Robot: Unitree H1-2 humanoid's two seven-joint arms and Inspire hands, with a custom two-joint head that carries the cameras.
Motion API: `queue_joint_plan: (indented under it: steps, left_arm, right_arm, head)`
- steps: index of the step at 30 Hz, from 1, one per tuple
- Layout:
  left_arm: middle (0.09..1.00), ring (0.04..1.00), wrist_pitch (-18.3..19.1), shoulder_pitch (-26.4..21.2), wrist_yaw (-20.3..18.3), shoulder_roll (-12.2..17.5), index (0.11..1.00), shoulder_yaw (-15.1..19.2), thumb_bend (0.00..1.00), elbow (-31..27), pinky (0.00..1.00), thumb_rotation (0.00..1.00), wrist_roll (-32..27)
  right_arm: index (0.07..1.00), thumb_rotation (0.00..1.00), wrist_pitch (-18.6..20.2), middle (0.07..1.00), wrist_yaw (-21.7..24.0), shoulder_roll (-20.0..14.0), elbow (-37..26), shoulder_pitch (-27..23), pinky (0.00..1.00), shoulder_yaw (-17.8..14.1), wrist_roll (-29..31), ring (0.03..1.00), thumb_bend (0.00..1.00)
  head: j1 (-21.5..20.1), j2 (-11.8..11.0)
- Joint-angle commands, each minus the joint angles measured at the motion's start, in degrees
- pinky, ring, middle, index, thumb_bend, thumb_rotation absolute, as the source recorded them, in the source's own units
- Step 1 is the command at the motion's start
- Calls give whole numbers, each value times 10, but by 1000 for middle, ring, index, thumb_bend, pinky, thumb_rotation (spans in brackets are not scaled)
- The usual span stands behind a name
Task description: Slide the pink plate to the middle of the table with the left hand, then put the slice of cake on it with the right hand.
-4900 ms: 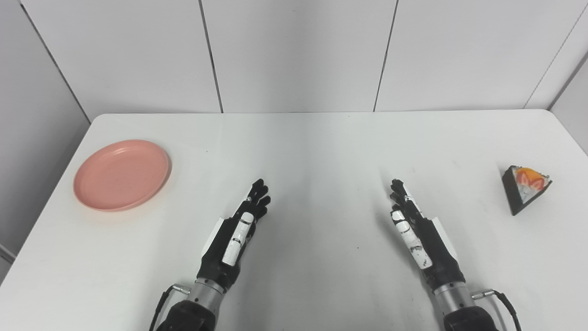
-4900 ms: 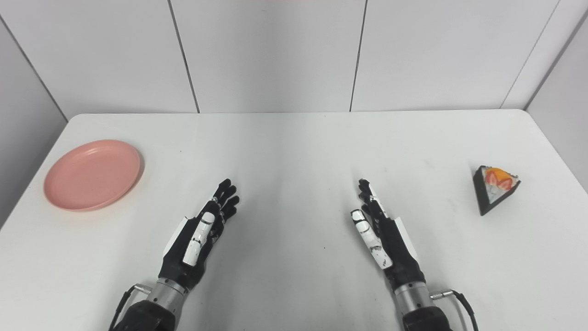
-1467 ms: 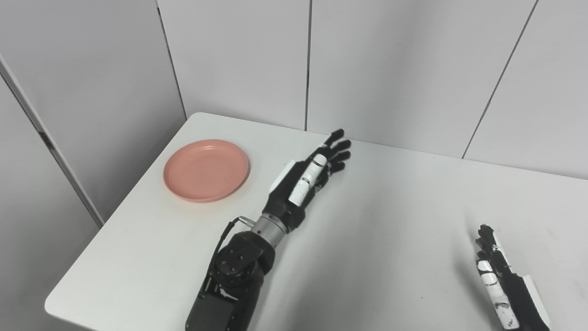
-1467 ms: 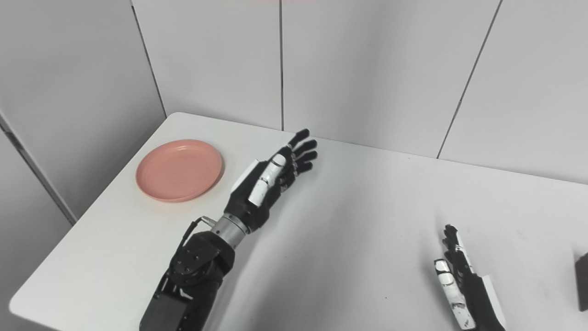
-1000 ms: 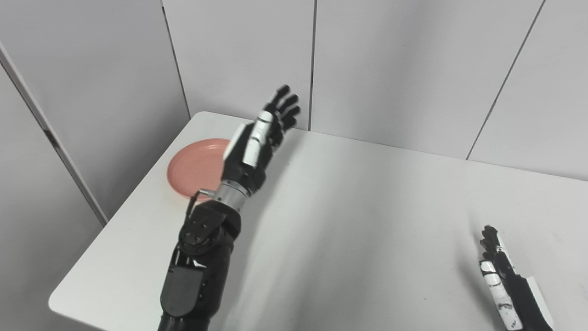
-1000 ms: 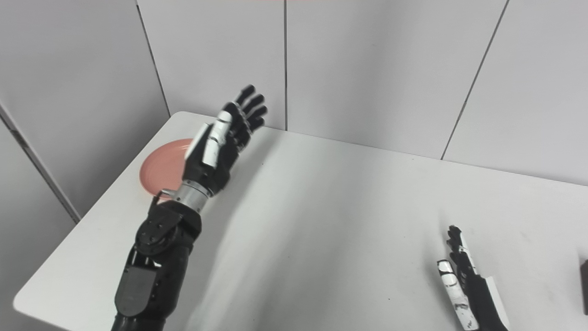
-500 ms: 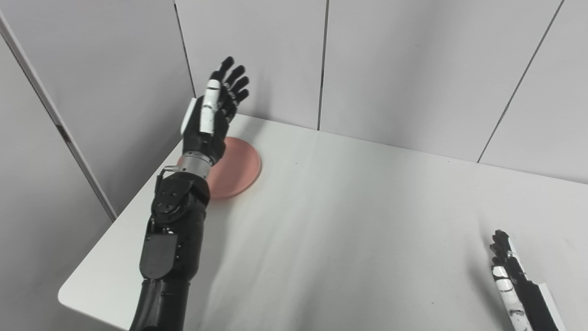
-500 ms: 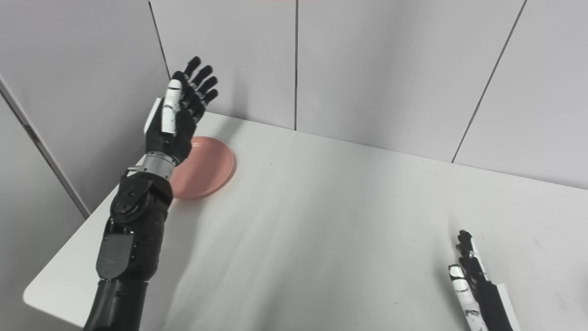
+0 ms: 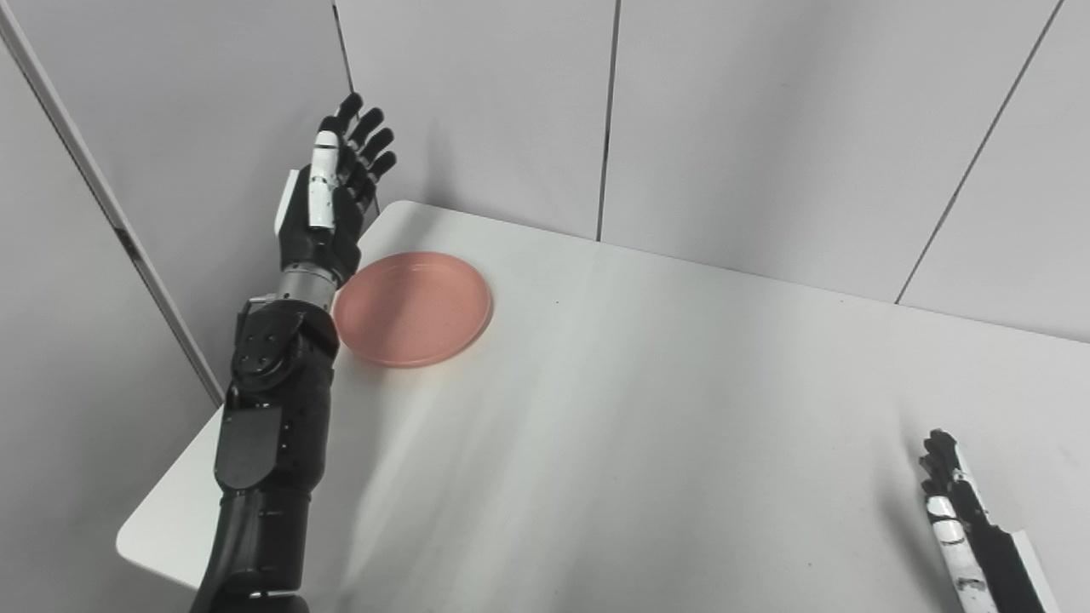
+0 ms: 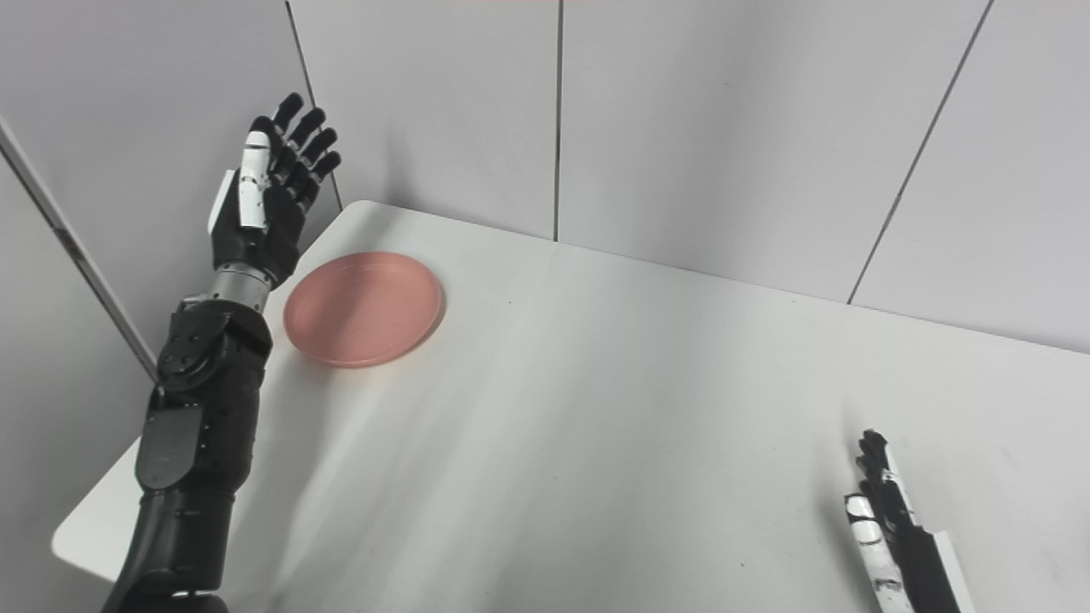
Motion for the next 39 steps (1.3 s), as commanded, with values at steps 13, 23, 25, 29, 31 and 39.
queue_joint_plan:
  steps: [13,23,25,29,31,39]
  left_arm:
    - [954,947,-35,-19,-6,47,958,35,363,52,946,1000,-30]
    - [951,937,-35,-16,-7,53,952,47,357,85,930,1000,-48]
    - [953,936,-34,-16,-7,54,955,46,357,90,930,1000,-50]
    - [951,931,-35,-18,-5,56,952,47,351,106,919,1000,-52]
    - [953,937,-36,-19,-6,57,954,47,351,118,920,1000,-53]
    - [963,958,-49,-23,-15,65,962,39,369,175,943,1000,-44]
  right_arm:
    - [999,1000,11,1000,3,-6,2,31,1000,-4,12,998,167]
    - [1000,1000,29,1000,4,-7,-12,37,1000,-6,20,1000,169]
    - [1000,1000,30,1000,4,-6,-14,37,1000,-7,22,1000,158]
    - [1000,1000,30,1000,4,-7,-18,39,1000,-7,22,1000,150]
    - [1000,1000,30,1000,6,-7,-18,39,1000,-7,24,1000,162]
    - [1000,1000,41,1000,7,-8,-30,42,1000,-8,27,1000,185]
  head:
    - [9,4]
    - [14,8]
    - [16,11]
    - [17,14]
    - [17,15]
    - [20,20]
